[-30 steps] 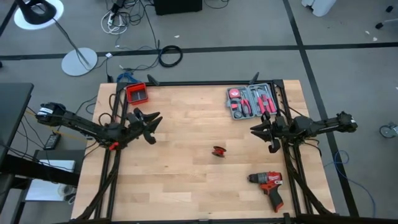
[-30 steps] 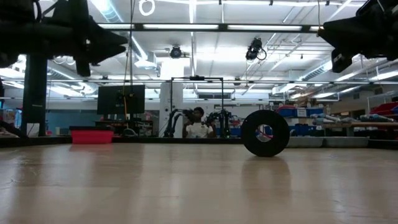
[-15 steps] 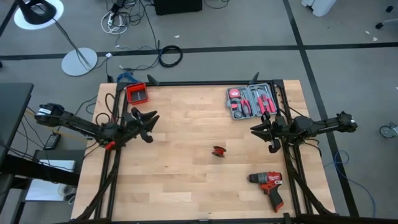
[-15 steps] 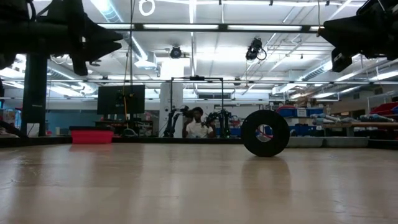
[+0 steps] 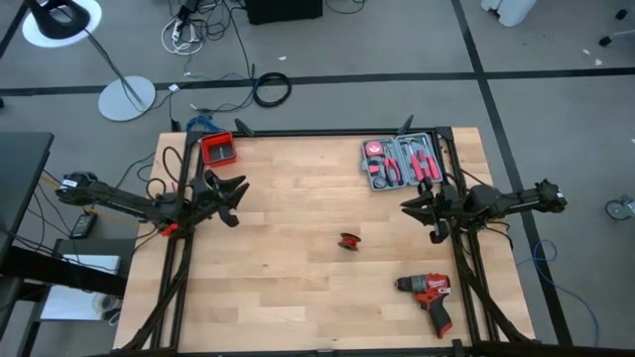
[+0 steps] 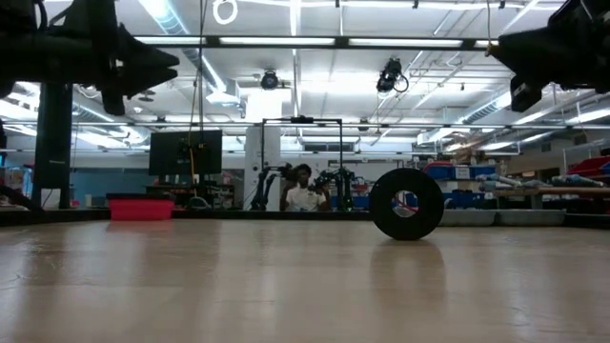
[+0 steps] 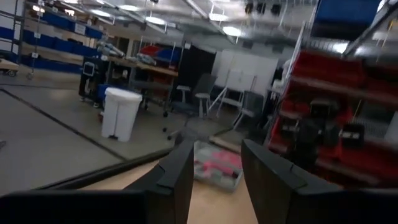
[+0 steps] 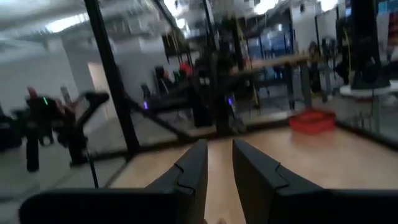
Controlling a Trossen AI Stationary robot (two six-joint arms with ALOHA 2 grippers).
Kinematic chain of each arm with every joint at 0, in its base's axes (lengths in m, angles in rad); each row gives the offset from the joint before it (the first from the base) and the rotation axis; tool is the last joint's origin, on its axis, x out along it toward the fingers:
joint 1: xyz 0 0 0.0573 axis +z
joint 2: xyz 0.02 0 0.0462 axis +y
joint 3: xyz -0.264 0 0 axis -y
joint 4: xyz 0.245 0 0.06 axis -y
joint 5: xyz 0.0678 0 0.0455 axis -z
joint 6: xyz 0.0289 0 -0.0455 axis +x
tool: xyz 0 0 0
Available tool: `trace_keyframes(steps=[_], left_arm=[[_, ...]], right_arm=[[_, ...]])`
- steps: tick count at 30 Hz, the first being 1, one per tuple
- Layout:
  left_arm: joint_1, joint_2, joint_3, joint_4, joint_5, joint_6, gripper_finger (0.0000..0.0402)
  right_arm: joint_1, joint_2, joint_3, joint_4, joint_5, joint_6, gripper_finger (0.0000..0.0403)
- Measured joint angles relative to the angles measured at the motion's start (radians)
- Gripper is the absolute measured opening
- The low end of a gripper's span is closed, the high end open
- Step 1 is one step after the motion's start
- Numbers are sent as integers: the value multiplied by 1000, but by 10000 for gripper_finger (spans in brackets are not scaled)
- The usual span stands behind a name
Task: Coil cords
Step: Return to Home Position
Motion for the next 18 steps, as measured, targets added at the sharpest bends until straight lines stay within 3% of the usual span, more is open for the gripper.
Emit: trace_keyframes(steps=[4, 8, 18], left_arm=[[0, -81, 0, -180, 0, 0, 138], [0, -161, 0, -301, 1, 0, 138], [0, -326, 0, -428, 2, 0, 138]], right_arm=[[0, 0, 0, -136, 0, 0, 77], [0, 1, 0, -156, -29, 0, 77], [1, 1, 0, -157, -35, 0, 77]])
